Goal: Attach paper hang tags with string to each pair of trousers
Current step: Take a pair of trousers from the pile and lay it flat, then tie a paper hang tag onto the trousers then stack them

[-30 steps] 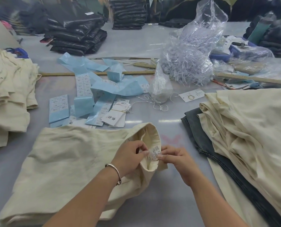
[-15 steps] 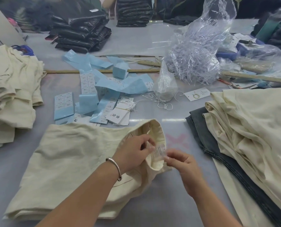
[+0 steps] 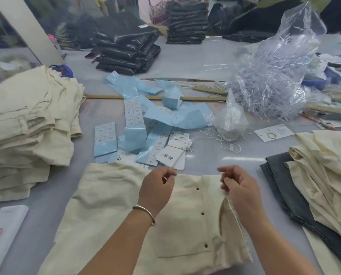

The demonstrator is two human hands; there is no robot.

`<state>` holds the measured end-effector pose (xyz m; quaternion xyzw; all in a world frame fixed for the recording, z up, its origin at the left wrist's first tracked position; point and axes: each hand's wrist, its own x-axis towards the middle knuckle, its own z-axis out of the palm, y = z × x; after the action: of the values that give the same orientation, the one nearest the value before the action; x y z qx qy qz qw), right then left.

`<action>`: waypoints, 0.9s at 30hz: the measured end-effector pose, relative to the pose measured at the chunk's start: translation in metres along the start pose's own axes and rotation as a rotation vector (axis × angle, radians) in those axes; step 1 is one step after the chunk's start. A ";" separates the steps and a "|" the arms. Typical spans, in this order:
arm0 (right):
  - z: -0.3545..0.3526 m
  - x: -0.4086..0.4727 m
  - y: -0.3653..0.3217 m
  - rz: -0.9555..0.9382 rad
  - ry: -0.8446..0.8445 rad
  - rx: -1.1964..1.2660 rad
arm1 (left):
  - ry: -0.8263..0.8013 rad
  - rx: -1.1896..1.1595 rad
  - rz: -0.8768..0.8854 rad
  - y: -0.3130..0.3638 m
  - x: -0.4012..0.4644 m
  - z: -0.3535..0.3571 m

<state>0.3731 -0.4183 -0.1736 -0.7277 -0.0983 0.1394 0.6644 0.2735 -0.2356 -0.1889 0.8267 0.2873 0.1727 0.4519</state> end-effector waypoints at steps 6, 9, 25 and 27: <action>0.051 0.026 -0.006 -0.074 -0.123 -0.171 | 0.139 0.359 -0.174 -0.067 0.078 -0.026; 0.071 0.043 0.000 -0.051 -0.231 -0.307 | 0.086 0.422 -0.254 -0.078 0.108 -0.029; 0.170 0.142 0.021 -0.171 -0.370 -0.711 | -0.029 0.046 -0.331 -0.085 0.157 -0.034; 0.175 0.144 0.025 -0.213 -0.376 -0.711 | -0.083 -0.069 -0.292 -0.083 0.157 -0.039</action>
<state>0.4493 -0.2090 -0.2222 -0.8595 -0.3347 0.1580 0.3526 0.3481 -0.0759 -0.2344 0.7664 0.3794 0.0806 0.5120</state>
